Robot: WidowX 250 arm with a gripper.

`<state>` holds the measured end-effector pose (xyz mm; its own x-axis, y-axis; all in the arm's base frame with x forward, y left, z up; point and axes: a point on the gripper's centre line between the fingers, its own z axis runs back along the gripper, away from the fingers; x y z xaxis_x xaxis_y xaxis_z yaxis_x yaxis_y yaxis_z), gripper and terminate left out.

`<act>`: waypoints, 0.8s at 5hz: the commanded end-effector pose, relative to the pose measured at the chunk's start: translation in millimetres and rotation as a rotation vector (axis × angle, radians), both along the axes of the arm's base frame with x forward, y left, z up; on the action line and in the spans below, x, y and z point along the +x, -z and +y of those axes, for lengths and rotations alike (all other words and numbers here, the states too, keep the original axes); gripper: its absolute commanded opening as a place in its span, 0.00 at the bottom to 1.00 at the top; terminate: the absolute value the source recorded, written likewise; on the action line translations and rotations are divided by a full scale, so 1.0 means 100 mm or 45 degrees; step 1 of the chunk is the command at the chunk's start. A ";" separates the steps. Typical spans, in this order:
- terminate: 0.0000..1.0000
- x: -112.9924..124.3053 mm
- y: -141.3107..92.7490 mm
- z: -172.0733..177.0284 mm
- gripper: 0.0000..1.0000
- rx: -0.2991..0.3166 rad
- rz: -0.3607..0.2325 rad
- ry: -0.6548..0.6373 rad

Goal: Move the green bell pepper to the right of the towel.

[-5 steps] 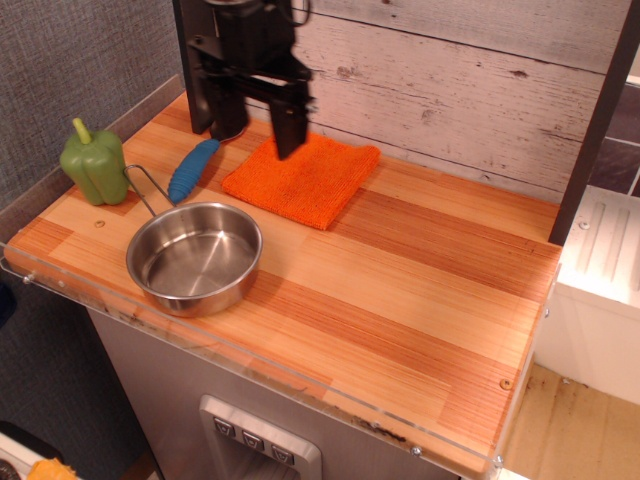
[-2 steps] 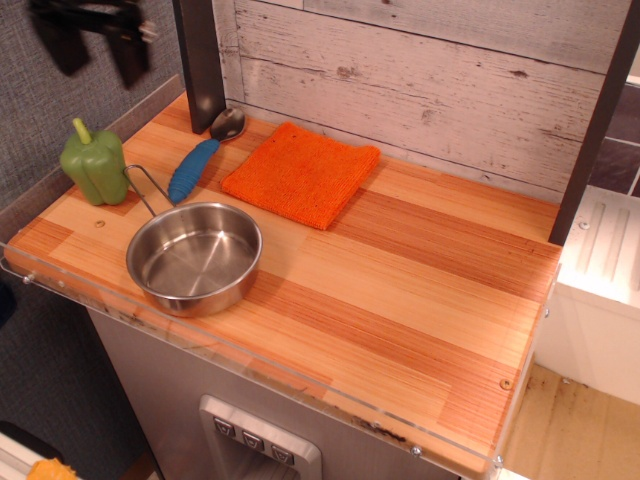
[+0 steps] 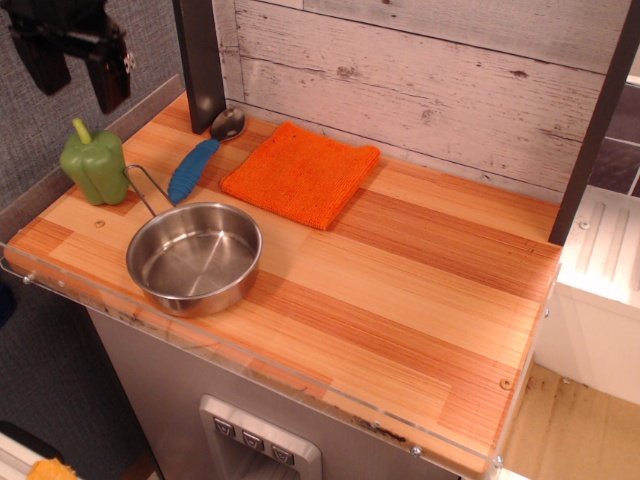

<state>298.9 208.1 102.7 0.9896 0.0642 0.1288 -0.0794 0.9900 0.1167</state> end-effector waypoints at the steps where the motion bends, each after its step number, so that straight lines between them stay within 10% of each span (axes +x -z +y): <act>1: 0.00 -0.07 0.08 0.06 1.00 0.031 0.025 -0.026; 3: 0.00 -0.10 0.20 0.17 1.00 0.041 0.065 -0.049; 4: 0.00 -0.08 0.26 0.18 0.00 0.025 0.070 -0.035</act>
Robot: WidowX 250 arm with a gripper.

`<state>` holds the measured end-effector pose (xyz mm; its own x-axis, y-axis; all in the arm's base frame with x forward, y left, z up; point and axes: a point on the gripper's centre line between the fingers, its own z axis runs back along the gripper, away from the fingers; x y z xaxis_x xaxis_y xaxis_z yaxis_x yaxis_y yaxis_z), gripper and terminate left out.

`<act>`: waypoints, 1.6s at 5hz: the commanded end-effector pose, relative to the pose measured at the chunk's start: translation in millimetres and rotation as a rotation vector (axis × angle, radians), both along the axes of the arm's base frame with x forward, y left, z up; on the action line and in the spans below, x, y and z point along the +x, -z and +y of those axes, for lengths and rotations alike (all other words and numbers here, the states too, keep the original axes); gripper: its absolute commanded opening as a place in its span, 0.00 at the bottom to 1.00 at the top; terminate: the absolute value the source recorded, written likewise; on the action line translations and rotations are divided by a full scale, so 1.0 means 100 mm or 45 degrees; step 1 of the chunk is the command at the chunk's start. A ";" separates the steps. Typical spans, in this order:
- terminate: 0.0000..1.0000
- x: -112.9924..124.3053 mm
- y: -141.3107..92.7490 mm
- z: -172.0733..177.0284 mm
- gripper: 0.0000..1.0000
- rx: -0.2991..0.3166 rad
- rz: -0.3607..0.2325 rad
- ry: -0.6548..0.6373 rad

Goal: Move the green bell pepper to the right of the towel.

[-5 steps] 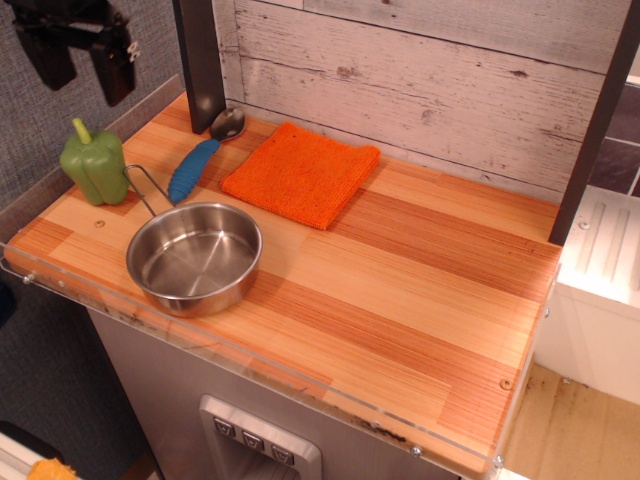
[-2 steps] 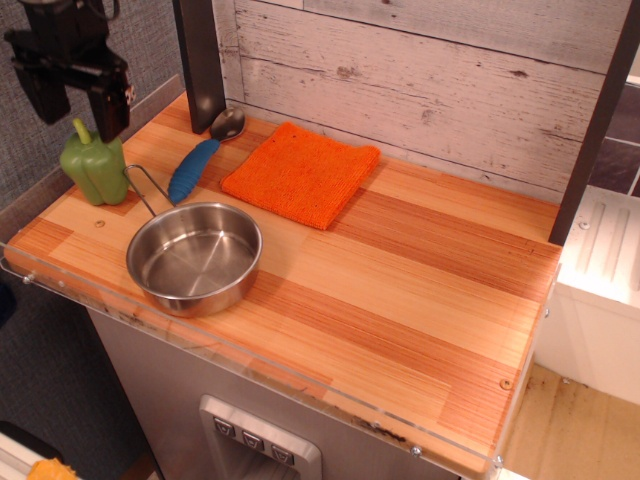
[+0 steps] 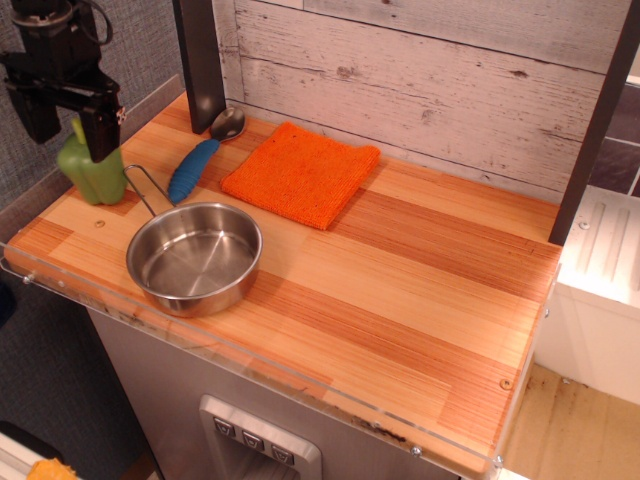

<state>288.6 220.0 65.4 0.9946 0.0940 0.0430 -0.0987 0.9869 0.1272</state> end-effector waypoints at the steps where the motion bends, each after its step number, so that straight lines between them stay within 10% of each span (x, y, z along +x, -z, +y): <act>1: 0.00 0.03 -0.10 0.07 0.00 0.011 -0.029 0.012; 4: 0.00 0.08 -0.28 0.02 0.00 -0.070 -0.081 -0.008; 6: 0.00 0.21 -0.83 -0.73 0.00 -0.271 -0.223 0.124; 8: 0.00 0.34 -0.85 -1.72 0.00 -0.317 -0.193 0.368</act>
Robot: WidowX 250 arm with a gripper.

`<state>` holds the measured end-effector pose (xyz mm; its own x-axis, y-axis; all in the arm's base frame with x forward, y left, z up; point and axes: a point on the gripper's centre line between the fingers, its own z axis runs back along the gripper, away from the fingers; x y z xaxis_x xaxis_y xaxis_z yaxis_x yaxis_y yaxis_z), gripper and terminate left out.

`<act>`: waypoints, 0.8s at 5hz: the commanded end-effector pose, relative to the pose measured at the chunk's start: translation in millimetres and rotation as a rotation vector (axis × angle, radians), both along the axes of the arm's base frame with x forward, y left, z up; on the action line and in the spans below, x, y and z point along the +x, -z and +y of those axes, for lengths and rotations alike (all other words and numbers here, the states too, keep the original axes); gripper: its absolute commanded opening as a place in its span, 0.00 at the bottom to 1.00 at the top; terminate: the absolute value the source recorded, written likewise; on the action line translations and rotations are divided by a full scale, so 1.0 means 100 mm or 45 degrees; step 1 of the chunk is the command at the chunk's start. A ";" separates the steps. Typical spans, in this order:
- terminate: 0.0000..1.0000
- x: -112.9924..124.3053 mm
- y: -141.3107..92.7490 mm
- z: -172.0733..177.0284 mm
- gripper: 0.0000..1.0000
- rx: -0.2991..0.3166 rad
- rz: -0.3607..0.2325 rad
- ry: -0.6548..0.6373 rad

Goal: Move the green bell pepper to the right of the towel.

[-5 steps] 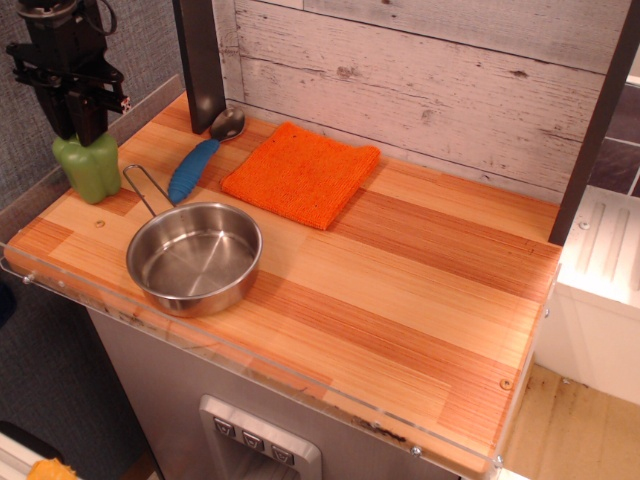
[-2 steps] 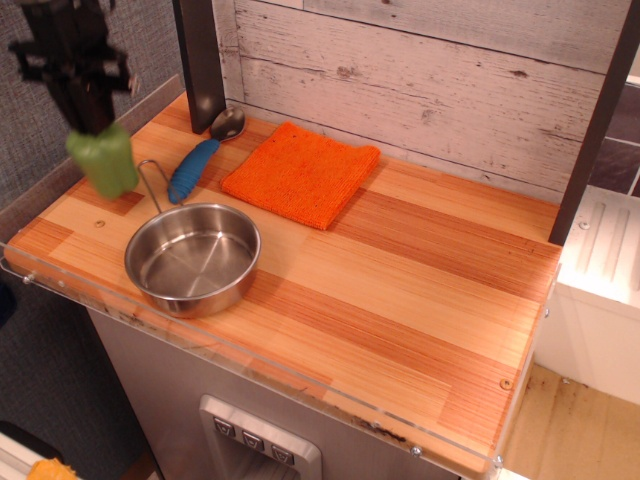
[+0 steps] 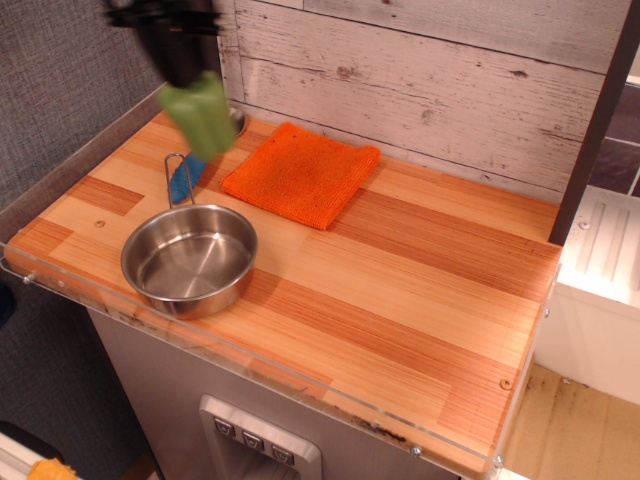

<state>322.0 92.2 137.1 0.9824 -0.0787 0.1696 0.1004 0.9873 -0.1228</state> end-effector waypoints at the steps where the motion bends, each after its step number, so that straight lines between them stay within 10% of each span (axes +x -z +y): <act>1: 0.00 0.17 0.06 -0.81 0.00 0.028 -0.024 0.223; 4: 0.00 0.62 0.44 -1.19 0.00 0.114 -0.042 0.318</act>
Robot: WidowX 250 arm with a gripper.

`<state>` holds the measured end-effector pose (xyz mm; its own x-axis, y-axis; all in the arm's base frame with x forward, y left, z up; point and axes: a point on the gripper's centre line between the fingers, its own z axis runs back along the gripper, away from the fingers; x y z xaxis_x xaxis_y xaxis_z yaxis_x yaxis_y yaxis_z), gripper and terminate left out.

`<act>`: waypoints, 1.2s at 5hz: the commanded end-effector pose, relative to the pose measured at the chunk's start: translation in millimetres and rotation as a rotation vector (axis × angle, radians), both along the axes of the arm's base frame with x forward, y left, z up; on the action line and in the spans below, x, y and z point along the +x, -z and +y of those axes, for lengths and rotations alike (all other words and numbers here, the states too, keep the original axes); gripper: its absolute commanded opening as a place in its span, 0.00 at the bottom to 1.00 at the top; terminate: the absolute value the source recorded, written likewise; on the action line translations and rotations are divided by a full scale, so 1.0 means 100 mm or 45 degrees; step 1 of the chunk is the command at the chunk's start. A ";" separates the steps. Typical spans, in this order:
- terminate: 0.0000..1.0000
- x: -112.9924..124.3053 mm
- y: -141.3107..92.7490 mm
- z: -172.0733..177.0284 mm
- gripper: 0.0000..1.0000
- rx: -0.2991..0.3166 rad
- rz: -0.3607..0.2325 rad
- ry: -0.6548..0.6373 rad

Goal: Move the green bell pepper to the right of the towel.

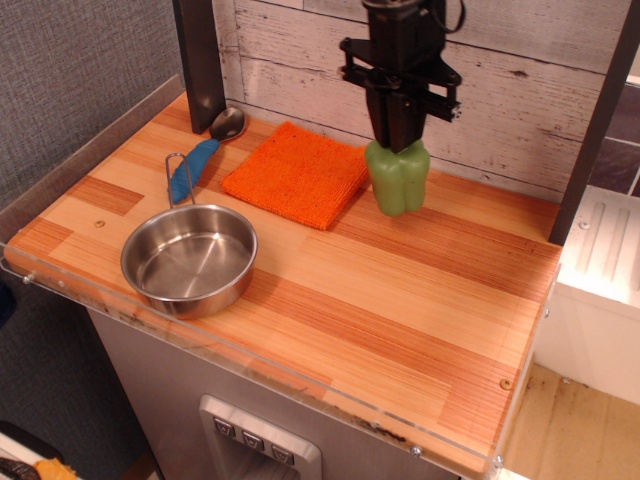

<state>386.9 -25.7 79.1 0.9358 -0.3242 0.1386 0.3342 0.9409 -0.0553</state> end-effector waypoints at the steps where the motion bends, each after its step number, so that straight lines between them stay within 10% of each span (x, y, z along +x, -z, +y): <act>1: 0.00 -0.04 -0.10 0.01 0.00 0.022 -0.052 0.012; 2: 0.00 -0.07 -0.10 0.04 1.00 0.037 -0.036 0.011; 6: 0.00 -0.45 -0.84 0.68 1.00 -0.020 -0.139 -0.179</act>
<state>353.4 46.8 141.9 0.9666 -0.1686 0.1931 0.1824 0.9816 -0.0560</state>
